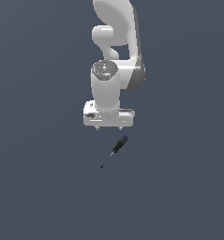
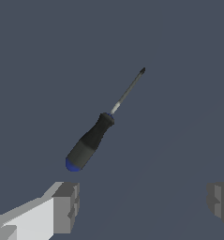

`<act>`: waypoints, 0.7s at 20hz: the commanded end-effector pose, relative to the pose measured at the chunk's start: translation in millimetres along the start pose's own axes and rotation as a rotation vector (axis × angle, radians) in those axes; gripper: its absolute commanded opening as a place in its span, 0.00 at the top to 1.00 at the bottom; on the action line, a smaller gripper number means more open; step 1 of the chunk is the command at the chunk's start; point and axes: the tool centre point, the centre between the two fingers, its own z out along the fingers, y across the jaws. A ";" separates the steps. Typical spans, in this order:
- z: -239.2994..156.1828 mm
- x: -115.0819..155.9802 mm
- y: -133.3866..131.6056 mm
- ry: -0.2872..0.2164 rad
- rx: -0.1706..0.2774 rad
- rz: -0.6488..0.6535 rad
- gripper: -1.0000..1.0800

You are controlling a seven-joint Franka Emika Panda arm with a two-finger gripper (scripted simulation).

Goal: Pick up the object and move it to a goal position.

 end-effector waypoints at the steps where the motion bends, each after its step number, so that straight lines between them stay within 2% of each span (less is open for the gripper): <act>1: 0.0 0.0 0.0 0.000 0.000 0.000 0.04; 9: -9.9 10.8 -4.6 0.031 0.014 -0.019 0.04; 14: -9.9 11.1 -4.8 0.032 0.014 -0.018 0.04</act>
